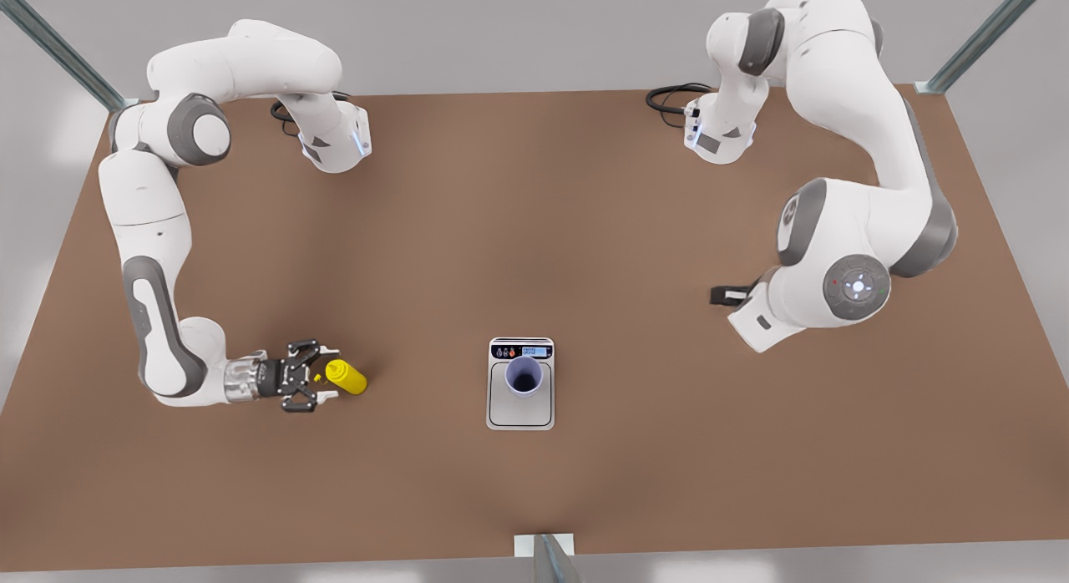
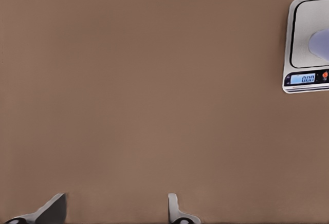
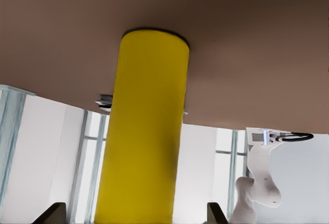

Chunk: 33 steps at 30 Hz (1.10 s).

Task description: Move cup to the weight, pick up sauce bottle, pour sauce

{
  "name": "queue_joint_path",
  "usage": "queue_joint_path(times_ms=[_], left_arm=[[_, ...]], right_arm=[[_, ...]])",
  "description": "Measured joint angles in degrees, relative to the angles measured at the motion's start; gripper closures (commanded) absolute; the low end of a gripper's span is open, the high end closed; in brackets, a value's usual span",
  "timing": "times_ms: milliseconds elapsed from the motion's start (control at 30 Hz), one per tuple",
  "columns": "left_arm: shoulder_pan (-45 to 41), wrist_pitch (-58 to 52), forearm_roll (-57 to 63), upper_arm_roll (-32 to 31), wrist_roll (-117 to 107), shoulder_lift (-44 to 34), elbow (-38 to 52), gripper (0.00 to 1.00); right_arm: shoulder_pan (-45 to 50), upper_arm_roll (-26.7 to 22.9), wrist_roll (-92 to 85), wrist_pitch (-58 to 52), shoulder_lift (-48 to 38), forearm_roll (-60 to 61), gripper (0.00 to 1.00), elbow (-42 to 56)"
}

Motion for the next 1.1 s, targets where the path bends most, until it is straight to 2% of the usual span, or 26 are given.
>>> queue_joint_path(times_ms=[267,333,400,433,567,600,633,667,700,733,767,800,833,867,967,1100], left_arm=[[1.84,-2.93,2.22,0.44,4.7,-0.7,-0.01,0.0],[1.84,-3.27,2.34,0.44,4.7,-0.88,-0.01,0.0],[1.84,-3.29,2.4,0.44,4.7,-0.88,-0.01,0.0],[1.84,-3.29,2.41,0.44,4.7,-0.88,-0.01,0.0],[1.86,-3.29,2.41,0.48,4.7,-0.83,-0.09,0.0],[1.84,-3.29,2.41,0.53,4.7,-0.84,-0.09,0.0],[1.84,-3.29,2.4,0.53,4.87,-0.79,-0.09,0.0],[1.84,-3.29,2.4,0.53,4.88,-0.79,-0.09,0.0],[1.84,-3.29,2.4,0.53,4.88,-0.79,-0.09,0.0],[1.84,-3.29,2.41,0.53,4.88,-0.79,-0.09,0.0],[1.9,-3.36,2.44,0.53,4.95,-0.94,-0.09,0.0],[2.4,-2.76,2.49,0.54,4.94,-3.27,-3.34,0.0],[2.45,2.13,2.55,1.03,5.13,-7.89,-10.84,0.0],[2.39,3.62,2.58,1.06,5.07,-9.01,-12.92,0.0],[2.36,3.66,2.63,1.06,5.05,-8.97,-12.93,0.0],[2.35,3.58,2.72,1.19,5.05,-8.78,-12.93,0.0]], right_arm=[[0.18,2.45,0.0,1.91,0.26,0.43,0.0,0.0],[0.17,2.47,0.0,0.54,0.18,0.35,0.03,0.0],[0.08,2.47,-0.09,0.58,0.26,0.5,0.22,0.17],[0.17,2.46,-0.09,0.91,0.34,0.52,0.29,0.18],[0.28,3.6,-0.01,2.01,0.52,0.52,0.39,0.1],[0.26,3.69,-0.01,2.12,0.53,0.48,0.46,0.04],[0.26,3.69,-0.09,2.1,0.39,0.37,0.58,0.05],[0.26,3.78,-0.1,2.11,0.43,0.45,0.58,0.09],[0.18,4.12,-0.1,2.19,0.44,0.47,0.68,0.09],[0.18,4.21,-0.1,2.14,0.44,0.51,0.71,0.09],[0.17,4.21,-0.11,2.19,0.44,0.58,0.78,0.08],[0.17,4.21,0.05,2.23,0.36,0.61,0.79,0.15],[0.17,4.21,0.05,2.29,0.34,0.78,0.79,0.17],[0.17,4.2,0.05,2.31,0.34,0.78,0.79,0.17],[0.08,4.2,0.53,2.43,0.13,0.91,0.79,0.51],[3.51,3.5,3.77,6.36,-6.24,-0.95,0.79,2.39]])
